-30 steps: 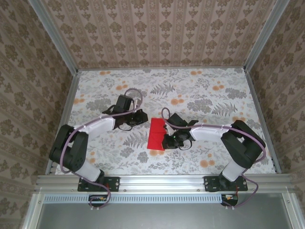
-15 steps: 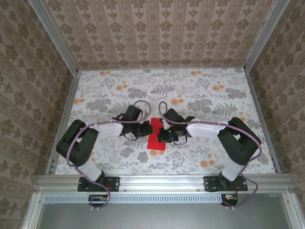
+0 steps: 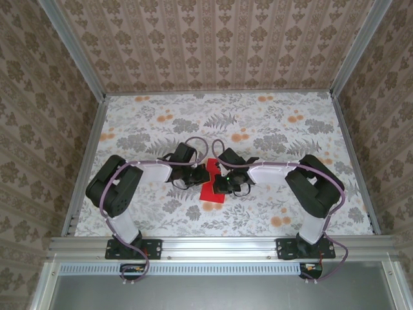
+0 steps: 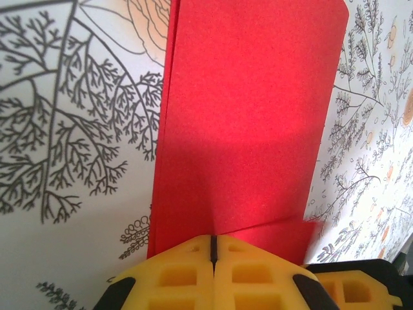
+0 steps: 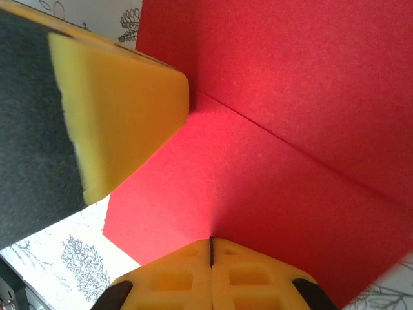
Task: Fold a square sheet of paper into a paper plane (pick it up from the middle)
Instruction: Fold the triangle a second time at the center of the table.
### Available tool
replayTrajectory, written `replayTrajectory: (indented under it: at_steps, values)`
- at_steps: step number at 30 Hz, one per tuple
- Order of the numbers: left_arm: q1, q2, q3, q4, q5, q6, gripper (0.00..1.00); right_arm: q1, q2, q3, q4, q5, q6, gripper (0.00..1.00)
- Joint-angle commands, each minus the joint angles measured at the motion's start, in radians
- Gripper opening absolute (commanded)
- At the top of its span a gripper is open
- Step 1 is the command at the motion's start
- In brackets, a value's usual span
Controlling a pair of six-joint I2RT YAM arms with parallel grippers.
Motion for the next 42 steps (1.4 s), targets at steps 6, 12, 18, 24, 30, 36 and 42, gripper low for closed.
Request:
replayTrajectory:
  at_steps: [6, 12, 18, 24, 30, 36, 42]
  values:
    - [-0.005, 0.027, -0.001, -0.130, -0.102, 0.009, 0.03, 0.001, 0.019, -0.017, -0.053, 0.003, -0.024, 0.06]
    - [0.001, 0.039, -0.016, -0.186, -0.152, 0.016, 0.01, 0.003, -0.055, -0.131, -0.049, -0.020, -0.024, 0.06]
    - [0.008, 0.051, -0.026, -0.190, -0.161, 0.012, 0.00, 0.004, -0.148, -0.218, -0.087, -0.041, -0.034, 0.06]
    - [0.008, 0.047, -0.016, -0.176, -0.142, 0.018, 0.01, 0.004, -0.234, -0.235, -0.139, -0.022, -0.047, 0.07]
    - [-0.004, -0.001, 0.044, -0.174, -0.102, 0.038, 0.03, -0.003, -0.318, -0.172, -0.060, 0.028, -0.020, 0.09]
    - [-0.015, 0.016, 0.066, -0.202, -0.117, 0.043, 0.03, 0.008, -0.149, -0.040, -0.005, 0.024, -0.017, 0.07]
    - [-0.015, 0.014, 0.039, -0.190, -0.122, 0.027, 0.03, 0.016, -0.026, 0.019, 0.014, 0.014, -0.003, 0.06]
